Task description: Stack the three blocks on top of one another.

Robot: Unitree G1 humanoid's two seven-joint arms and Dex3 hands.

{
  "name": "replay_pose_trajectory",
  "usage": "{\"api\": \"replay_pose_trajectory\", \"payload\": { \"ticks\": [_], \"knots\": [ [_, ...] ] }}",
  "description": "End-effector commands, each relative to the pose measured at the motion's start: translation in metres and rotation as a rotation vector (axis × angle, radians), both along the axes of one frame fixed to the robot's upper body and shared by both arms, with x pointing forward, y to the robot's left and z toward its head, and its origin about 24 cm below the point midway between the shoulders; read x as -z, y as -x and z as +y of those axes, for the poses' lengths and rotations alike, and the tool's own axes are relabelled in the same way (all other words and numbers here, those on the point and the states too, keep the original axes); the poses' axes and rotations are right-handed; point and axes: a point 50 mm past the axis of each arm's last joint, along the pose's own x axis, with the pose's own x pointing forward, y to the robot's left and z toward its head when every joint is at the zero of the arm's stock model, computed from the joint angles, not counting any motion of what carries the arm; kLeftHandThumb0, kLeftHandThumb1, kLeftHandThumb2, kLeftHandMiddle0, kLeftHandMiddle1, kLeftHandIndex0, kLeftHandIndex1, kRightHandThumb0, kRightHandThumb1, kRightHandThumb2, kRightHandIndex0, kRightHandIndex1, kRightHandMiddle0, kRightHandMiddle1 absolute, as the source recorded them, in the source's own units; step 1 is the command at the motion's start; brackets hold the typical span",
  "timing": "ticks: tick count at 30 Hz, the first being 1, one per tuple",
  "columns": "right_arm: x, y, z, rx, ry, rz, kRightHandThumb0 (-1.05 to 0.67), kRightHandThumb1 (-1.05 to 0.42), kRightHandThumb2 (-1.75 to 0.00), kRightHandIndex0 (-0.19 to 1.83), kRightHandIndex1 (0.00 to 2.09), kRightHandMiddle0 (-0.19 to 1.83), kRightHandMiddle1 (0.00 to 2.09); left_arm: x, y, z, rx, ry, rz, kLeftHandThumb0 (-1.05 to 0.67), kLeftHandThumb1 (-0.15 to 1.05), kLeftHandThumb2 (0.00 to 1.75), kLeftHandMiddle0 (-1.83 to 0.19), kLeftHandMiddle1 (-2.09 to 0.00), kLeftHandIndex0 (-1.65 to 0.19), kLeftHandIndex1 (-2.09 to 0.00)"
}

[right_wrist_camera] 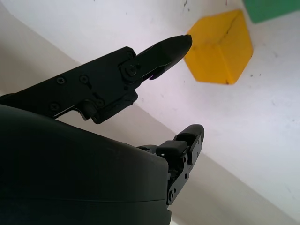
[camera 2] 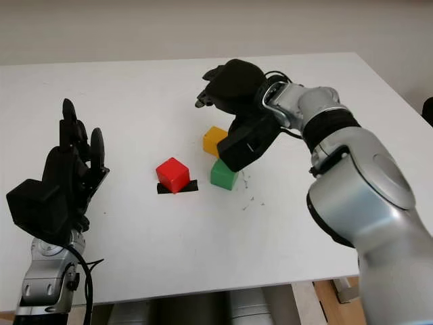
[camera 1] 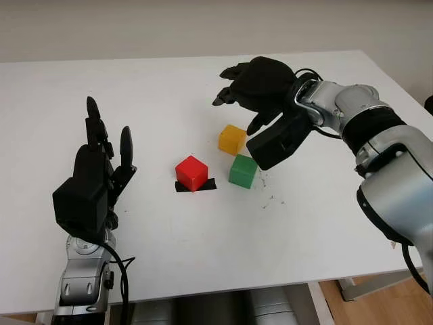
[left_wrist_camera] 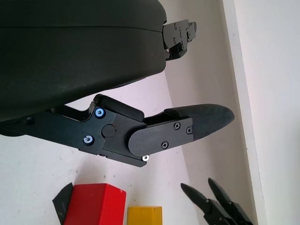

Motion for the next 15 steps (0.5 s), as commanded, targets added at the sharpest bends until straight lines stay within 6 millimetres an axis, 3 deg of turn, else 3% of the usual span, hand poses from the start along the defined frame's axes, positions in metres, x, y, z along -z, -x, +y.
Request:
{"api": "replay_pose_trajectory", "payload": {
  "ticks": [1,15],
  "knots": [
    [0.004,0.001,0.0,-0.009,0.0,0.0,-0.52,-0.83,-0.05,0.31,0.07,0.51,0.17,-0.003,0.001,-0.001,-0.005,-0.016,-0.014,-0.72,1.05,0.65,0.19,0.0,0.19,0.0],
    [0.019,0.003,0.003,-0.03,0.023,0.023,-0.5,-0.81,-0.05,0.31,0.06,0.55,0.13,-0.001,0.002,-0.002,-0.012,-0.011,-0.014,-0.69,1.05,0.66,0.19,0.0,0.19,0.0]
  ]
}}
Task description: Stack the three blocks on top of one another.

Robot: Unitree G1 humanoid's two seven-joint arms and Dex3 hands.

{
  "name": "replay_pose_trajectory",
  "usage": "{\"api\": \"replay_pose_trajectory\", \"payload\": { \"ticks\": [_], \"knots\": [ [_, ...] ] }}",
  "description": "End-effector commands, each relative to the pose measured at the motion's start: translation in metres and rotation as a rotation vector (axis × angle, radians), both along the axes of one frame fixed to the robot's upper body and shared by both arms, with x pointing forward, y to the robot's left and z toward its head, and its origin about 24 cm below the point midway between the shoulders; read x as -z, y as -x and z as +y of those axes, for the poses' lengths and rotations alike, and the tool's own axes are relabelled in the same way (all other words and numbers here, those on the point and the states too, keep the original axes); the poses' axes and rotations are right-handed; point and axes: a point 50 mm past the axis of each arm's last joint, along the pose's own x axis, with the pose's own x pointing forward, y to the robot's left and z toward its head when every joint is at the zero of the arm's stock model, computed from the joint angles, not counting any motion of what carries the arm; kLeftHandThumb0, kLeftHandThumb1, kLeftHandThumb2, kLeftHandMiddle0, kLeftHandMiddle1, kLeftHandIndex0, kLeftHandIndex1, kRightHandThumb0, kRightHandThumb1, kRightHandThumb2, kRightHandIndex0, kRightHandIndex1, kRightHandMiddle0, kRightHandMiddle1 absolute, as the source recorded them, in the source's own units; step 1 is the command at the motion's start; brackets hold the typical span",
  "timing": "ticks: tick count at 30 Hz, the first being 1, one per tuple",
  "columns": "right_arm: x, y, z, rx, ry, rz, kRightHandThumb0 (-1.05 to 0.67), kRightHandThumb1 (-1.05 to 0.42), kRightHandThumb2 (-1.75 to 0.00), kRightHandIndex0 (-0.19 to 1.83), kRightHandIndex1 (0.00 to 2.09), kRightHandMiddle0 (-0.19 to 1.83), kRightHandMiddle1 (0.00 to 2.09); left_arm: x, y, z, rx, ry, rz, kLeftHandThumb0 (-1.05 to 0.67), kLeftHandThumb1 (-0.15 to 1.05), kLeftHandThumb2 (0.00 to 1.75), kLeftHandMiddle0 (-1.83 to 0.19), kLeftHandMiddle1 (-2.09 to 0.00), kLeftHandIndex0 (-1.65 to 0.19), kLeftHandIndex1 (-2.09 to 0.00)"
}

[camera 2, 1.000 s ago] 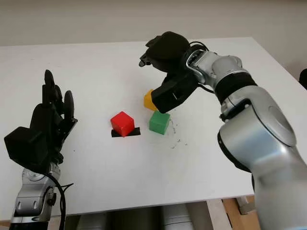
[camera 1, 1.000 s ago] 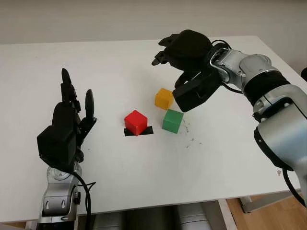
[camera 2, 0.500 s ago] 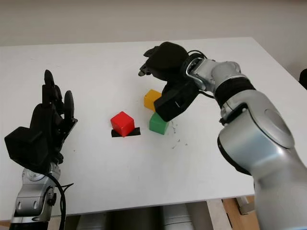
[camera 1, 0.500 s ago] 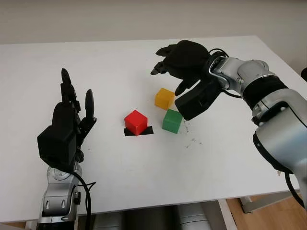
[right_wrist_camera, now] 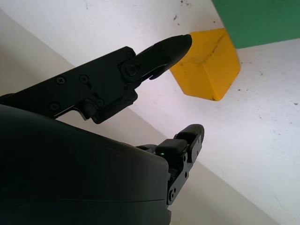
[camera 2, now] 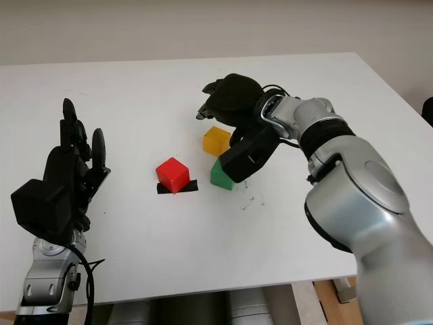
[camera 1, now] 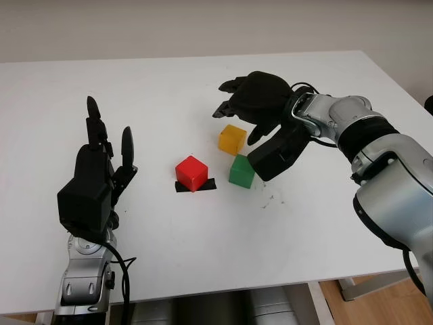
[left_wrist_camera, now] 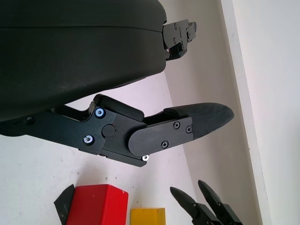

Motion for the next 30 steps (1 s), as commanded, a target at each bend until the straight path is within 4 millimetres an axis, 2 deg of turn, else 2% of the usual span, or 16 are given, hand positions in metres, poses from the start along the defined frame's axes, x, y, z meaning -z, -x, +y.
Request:
{"api": "replay_pose_trajectory", "payload": {
  "ticks": [1,18,30],
  "knots": [
    [0.006,0.001,0.0,0.001,0.002,0.017,-0.5,-0.81,-0.05,0.31,0.06,0.55,0.13,-0.001,0.002,0.0,-0.004,0.002,-0.014,-0.69,1.05,0.66,0.19,0.0,0.19,0.0],
    [0.022,0.001,0.007,0.032,0.071,0.039,-0.49,-0.85,-0.06,0.3,0.05,0.54,0.08,0.002,0.007,-0.002,-0.015,0.017,-0.01,-0.68,1.05,0.66,0.19,0.0,0.19,0.0],
    [0.026,-0.001,0.013,0.061,0.075,0.049,-0.48,-0.86,-0.06,0.29,0.05,0.53,0.06,0.003,0.01,-0.002,-0.016,0.017,-0.01,-0.66,1.05,0.68,0.19,0.0,0.19,0.0]
  ]
}}
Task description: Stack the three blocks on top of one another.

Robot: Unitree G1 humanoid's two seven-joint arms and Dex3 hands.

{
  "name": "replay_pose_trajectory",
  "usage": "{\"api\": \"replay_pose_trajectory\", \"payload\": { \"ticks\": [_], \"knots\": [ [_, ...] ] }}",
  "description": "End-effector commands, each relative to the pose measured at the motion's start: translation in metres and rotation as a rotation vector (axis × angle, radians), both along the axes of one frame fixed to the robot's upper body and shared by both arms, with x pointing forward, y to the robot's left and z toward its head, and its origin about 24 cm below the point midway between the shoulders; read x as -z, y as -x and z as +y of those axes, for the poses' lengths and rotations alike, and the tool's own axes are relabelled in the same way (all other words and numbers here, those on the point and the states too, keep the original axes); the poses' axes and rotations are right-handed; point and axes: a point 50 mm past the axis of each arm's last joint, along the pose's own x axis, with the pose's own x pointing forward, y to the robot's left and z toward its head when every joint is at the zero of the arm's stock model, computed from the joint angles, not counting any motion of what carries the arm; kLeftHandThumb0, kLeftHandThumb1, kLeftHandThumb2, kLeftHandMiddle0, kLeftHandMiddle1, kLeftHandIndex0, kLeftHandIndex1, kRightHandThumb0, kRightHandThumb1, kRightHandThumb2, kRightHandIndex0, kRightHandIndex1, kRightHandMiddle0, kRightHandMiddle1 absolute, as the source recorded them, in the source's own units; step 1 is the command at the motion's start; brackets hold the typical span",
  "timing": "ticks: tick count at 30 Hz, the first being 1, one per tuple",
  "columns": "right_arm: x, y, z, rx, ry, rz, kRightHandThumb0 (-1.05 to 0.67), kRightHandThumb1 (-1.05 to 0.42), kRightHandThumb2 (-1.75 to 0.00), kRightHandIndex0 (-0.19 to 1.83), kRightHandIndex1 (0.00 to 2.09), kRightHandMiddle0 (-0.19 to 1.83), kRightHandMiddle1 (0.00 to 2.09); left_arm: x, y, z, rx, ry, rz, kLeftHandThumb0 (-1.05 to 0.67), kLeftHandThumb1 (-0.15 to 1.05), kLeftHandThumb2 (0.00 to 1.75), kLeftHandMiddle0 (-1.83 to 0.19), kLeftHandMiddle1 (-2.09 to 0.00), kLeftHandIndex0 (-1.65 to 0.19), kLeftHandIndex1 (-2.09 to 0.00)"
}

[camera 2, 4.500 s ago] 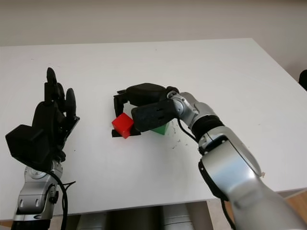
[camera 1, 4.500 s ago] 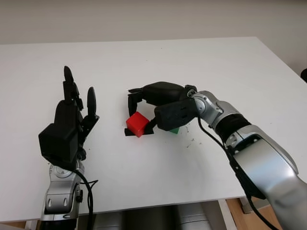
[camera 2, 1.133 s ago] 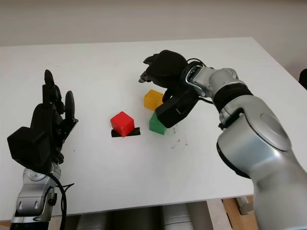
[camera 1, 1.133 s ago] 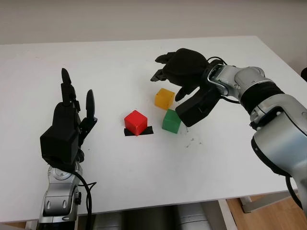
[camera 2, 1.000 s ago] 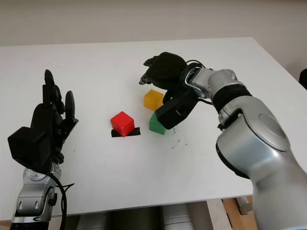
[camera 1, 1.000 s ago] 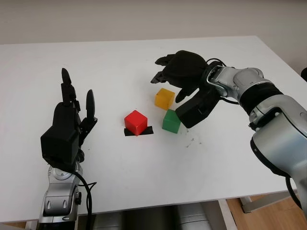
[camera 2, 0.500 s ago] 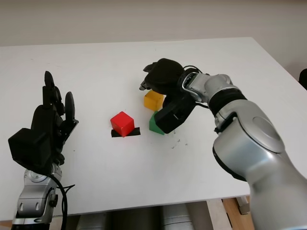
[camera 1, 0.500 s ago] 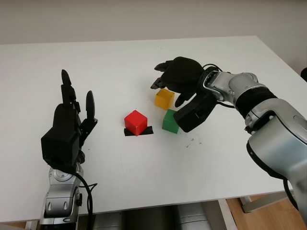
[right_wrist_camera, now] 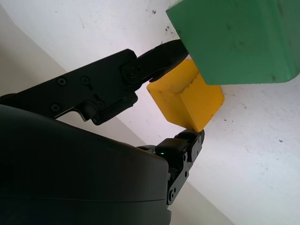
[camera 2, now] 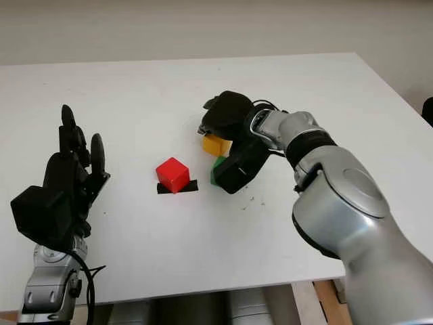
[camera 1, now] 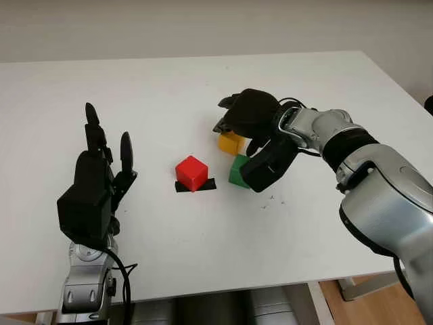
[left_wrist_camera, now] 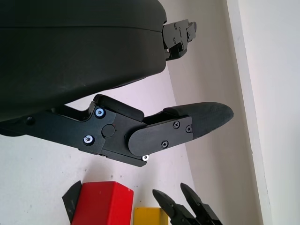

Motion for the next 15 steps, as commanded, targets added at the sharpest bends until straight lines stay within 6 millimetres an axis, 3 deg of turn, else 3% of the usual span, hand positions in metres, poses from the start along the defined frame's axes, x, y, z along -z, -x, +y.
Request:
{"api": "replay_pose_trajectory", "payload": {
  "ticks": [1,15],
  "knots": [
    [0.0023,-0.0002,0.0005,0.017,-0.018,0.007,-0.47,-0.87,-0.06,0.28,0.05,0.52,0.06,-0.0029,0.0024,-0.0012,0.0,-0.001,-0.021,-0.65,1.05,0.68,0.19,0.0,0.19,0.0],
    [0.0067,0.0021,-0.0002,-0.022,-0.062,-0.032,-0.37,-0.9,-0.06,0.41,0.08,0.84,0.22,-0.002,0.0047,-0.0006,-0.007,-0.002,-0.021,-0.66,1.05,0.68,0.19,0.0,0.19,0.0]
  ]
}}
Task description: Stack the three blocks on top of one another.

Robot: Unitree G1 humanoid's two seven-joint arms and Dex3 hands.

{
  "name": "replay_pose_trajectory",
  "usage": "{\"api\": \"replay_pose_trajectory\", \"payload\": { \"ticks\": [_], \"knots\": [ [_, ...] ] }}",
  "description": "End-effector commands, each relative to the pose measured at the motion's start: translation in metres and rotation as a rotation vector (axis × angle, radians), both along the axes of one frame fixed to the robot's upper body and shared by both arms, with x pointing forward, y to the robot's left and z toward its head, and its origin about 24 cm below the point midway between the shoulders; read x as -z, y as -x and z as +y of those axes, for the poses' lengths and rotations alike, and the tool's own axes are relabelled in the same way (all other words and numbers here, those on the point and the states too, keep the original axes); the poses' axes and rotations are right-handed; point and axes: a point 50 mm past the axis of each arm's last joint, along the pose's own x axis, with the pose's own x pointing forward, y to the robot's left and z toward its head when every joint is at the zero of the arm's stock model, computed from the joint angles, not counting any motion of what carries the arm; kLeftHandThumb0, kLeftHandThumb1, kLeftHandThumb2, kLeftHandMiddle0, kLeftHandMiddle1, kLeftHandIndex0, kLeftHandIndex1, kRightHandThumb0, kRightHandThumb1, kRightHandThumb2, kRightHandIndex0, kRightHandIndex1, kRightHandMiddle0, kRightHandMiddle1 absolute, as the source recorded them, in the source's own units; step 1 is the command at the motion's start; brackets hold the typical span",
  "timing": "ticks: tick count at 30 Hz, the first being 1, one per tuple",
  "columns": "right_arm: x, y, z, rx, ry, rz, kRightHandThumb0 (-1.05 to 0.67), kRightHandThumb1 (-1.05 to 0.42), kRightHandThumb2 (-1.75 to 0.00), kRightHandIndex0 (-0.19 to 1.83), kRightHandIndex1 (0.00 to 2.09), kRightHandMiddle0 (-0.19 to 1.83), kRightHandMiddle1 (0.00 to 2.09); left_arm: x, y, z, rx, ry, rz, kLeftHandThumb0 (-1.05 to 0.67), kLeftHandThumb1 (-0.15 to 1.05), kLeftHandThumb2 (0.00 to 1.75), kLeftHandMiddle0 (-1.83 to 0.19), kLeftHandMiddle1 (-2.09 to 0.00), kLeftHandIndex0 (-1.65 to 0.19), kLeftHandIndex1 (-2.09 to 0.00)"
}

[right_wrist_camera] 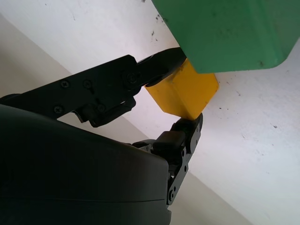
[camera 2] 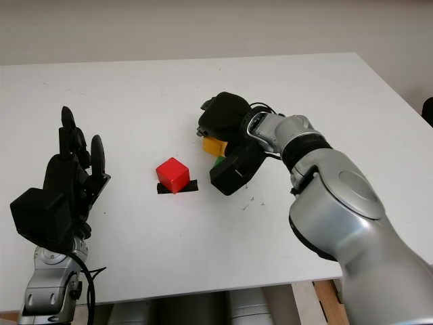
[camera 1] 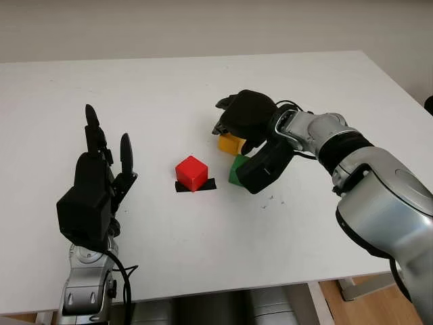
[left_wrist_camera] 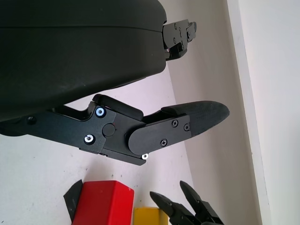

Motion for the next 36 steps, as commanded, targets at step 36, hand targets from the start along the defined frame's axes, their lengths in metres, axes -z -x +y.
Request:
{"api": "replay_pose_trajectory", "payload": {
  "ticks": [36],
  "knots": [
    [-0.025,-0.002,-0.013,-0.011,-0.181,-0.123,-0.35,-0.93,-0.06,0.5,0.05,0.6,0.87,-0.005,0.003,0.0,-0.004,0.0,-0.01,-0.65,1.05,0.67,0.19,0.0,0.19,0.0]
  ]
}}
